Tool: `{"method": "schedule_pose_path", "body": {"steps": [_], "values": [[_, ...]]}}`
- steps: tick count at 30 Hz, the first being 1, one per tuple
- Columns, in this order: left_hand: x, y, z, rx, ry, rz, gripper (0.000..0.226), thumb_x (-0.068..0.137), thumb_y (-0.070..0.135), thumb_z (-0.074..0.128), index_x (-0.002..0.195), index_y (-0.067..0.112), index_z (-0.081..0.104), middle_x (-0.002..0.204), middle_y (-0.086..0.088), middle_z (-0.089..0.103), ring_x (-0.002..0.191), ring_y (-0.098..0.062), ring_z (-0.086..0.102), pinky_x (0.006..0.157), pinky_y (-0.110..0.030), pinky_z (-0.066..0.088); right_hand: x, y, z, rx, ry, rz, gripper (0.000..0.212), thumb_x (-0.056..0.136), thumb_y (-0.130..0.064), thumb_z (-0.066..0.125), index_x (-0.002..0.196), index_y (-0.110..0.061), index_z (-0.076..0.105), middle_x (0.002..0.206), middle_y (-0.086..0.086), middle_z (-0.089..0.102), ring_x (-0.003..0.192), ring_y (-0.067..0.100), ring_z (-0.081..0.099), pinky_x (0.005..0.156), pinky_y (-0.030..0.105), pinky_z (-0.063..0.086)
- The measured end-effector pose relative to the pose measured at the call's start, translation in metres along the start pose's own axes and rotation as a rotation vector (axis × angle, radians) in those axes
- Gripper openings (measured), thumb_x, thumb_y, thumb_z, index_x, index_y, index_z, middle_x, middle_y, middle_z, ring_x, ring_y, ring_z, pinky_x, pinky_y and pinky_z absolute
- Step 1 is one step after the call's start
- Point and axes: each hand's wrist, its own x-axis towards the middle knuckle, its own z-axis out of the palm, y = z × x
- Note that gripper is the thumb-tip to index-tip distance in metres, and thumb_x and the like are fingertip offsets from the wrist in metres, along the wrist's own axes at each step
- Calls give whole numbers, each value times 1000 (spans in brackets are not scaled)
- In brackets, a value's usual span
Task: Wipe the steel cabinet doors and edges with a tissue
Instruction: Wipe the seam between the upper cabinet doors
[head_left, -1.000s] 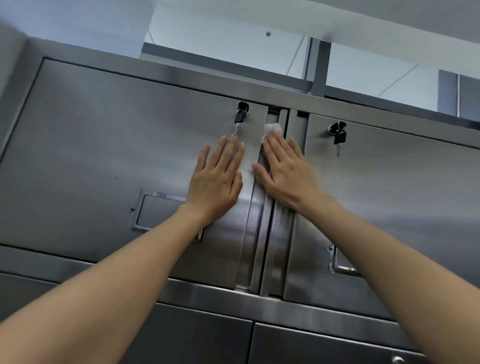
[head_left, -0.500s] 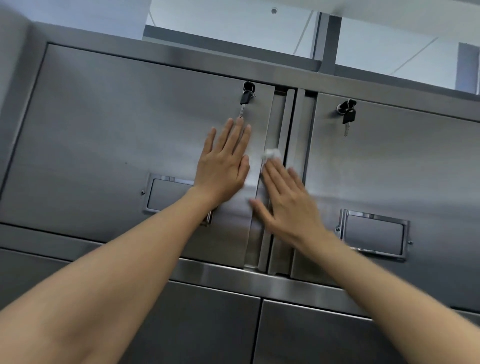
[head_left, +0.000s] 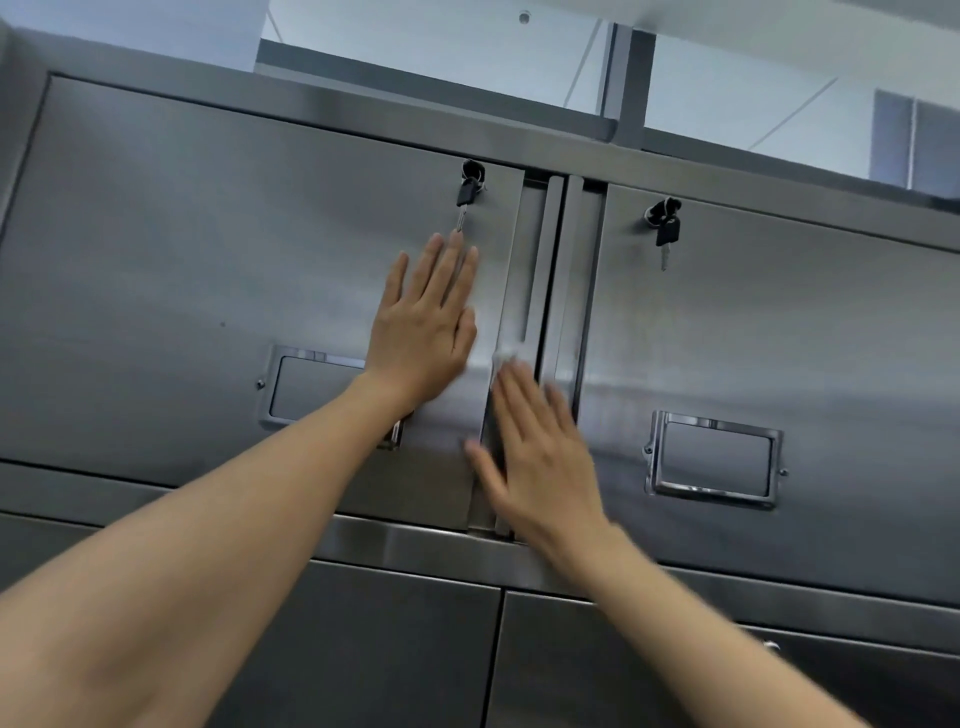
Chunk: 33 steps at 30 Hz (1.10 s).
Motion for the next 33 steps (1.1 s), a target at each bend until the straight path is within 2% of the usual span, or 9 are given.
{"method": "schedule_pose_path", "body": {"steps": [4, 7, 12, 16, 19, 22, 26, 33], "values": [[1, 1, -1, -13, -27, -4, 62, 99, 32, 23, 157, 11, 22, 164, -10, 16, 152, -27, 13, 123, -47, 7, -79, -22, 11, 1, -65, -86, 69, 98, -51, 44, 148, -4, 43, 160, 7, 30, 151, 18, 20, 122, 38, 18], [0, 1, -1, -4, -26, -7, 62, 99, 32, 23, 157, 10, 23, 164, -11, 17, 152, -27, 14, 123, -48, 8, -51, -4, 3, -32, -67, -132, 63, 99, -49, 40, 142, -5, 53, 154, 8, 42, 147, 19, 31, 119, 41, 23], [-1, 0, -3, 0, -48, -4, 62, 99, 33, 22, 157, 11, 21, 165, -11, 16, 152, -27, 13, 123, -47, 7, 14, 6, -10, -2, -85, 11, 68, 102, -51, 22, 153, -8, 32, 162, 5, 24, 152, 14, 11, 124, 36, 6], [0, 1, -4, -13, -50, -1, 62, 99, 32, 24, 157, 10, 24, 164, -11, 18, 152, -28, 14, 123, -47, 7, -56, -19, 3, 75, -54, -13, 63, 101, -47, 37, 147, -4, 45, 159, 8, 33, 150, 18, 23, 123, 38, 17], [0, 1, -3, -25, -45, -11, 62, 99, 31, 25, 157, 10, 25, 164, -11, 19, 152, -27, 15, 123, -49, 10, -103, -27, 8, 62, -90, -104, 61, 101, -48, 39, 145, -8, 49, 158, 3, 36, 149, 15, 25, 121, 37, 20], [1, 1, -3, -21, -36, -8, 62, 99, 31, 26, 156, 10, 25, 164, -11, 19, 152, -27, 15, 123, -49, 10, -61, -9, 5, -1, -68, -108, 59, 101, -48, 36, 143, -9, 53, 154, 4, 41, 147, 16, 30, 118, 41, 24], [0, 0, -2, -12, -16, -4, 61, 99, 31, 27, 156, 10, 27, 163, -11, 21, 151, -27, 17, 122, -48, 10, 10, 13, -6, -17, -77, -24, 66, 103, -50, 23, 152, -7, 36, 160, 6, 29, 151, 16, 18, 122, 42, 15], [2, 0, -1, -15, -20, -8, 61, 100, 33, 24, 157, 11, 23, 164, -11, 18, 152, -27, 14, 123, -48, 11, 17, 20, -8, -28, -36, -79, 67, 102, -52, 23, 151, -7, 34, 160, 7, 28, 150, 17, 17, 122, 40, 12]]}}
